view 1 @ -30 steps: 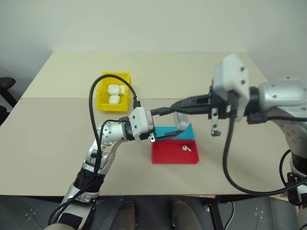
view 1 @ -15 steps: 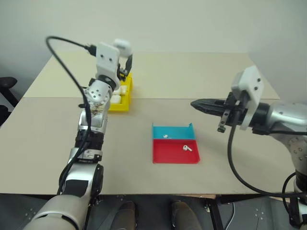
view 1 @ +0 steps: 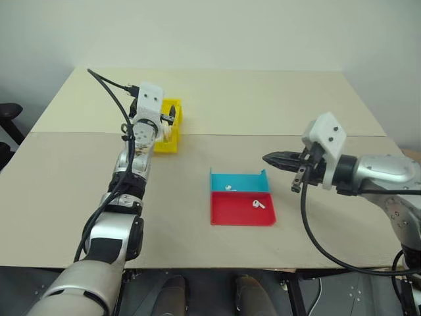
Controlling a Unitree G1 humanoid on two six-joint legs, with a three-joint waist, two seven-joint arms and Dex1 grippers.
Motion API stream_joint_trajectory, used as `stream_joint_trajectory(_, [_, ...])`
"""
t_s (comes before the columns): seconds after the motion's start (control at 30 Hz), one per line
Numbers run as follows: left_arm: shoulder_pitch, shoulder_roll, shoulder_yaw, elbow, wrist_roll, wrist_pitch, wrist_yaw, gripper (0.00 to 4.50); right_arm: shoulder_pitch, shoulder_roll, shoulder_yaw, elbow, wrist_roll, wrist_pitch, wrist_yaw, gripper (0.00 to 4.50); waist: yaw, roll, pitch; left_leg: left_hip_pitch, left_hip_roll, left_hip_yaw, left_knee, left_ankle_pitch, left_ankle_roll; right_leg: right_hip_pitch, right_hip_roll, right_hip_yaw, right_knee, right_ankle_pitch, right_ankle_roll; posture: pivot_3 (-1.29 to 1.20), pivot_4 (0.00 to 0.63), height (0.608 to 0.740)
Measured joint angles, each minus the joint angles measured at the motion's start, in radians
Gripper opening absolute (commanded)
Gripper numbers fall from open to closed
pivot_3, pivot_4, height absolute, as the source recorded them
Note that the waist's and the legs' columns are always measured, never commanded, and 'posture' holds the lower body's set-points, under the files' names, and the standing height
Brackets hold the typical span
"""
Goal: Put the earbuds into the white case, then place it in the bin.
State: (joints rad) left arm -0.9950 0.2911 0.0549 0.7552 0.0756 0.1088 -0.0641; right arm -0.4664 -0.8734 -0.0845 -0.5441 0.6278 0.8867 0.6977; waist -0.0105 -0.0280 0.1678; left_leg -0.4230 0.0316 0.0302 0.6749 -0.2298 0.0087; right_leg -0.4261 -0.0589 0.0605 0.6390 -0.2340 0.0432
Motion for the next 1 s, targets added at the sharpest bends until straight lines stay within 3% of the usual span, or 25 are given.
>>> stream_joint_trajectory(0.13, [0.065,-0.010,0.025,-0.121,-0.081,-0.002,-0.097,4.47,0.003,-0.009,0.018,0.002,-0.022,-0.005,0.016,0.00,-0.001,0.000,0.000,0.001,0.000,0.000,0.001,0.000,0.000,0.000,0.000,0.000,0.002,0.000,0.000,0.00,0.150,0.740])
stream_joint_trajectory(0.27, [0.215,0.009,0.049,-0.399,-0.290,0.023,-0.381,4.47,0.062,-0.048,0.026,0.003,-0.063,-0.063,0.055,0.00,-0.003,0.001,0.000,0.001,0.001,0.000,0.000,0.000,0.000,0.000,0.000,0.000,0.001,0.000,0.000,0.00,0.150,0.740])
stream_joint_trajectory(0.47, [0.533,0.227,0.018,-0.772,-0.463,0.117,-0.753,4.47,0.307,-0.169,-0.082,0.026,-0.172,-0.334,0.242,0.00,-0.004,0.001,0.000,0.003,0.001,0.001,0.001,0.000,0.000,0.002,0.000,0.001,0.001,0.000,0.000,0.00,0.150,0.740])
stream_joint_trajectory(0.63, [0.696,0.461,0.061,-0.955,-0.610,0.202,-1.017,4.47,0.436,-0.220,-0.234,0.110,-0.226,-0.580,0.422,0.00,-0.003,0.001,-0.001,0.013,0.002,0.004,0.001,0.000,0.000,0.009,0.001,0.003,0.002,-0.002,0.000,0.00,0.150,0.740])
stream_joint_trajectory(0.8, [0.770,0.569,0.152,-1.058,-0.729,0.288,-1.106,4.47,0.466,-0.226,-0.327,0.175,-0.235,-0.686,0.503,0.00,-0.004,0.001,-0.001,0.017,0.003,0.005,0.000,0.000,0.000,0.011,0.001,0.004,0.002,-0.004,-0.002,0.00,0.150,0.740])
stream_joint_trajectory(1.0, [0.809,0.582,0.209,-1.122,-0.775,0.322,-1.087,4.47,0.433,-0.226,-0.317,0.233,-0.241,-0.702,0.521,0.00,-0.005,0.001,-0.001,0.016,0.003,0.006,-0.001,0.000,0.000,0.009,0.001,0.005,0.003,-0.004,-0.002,0.00,0.150,0.740])
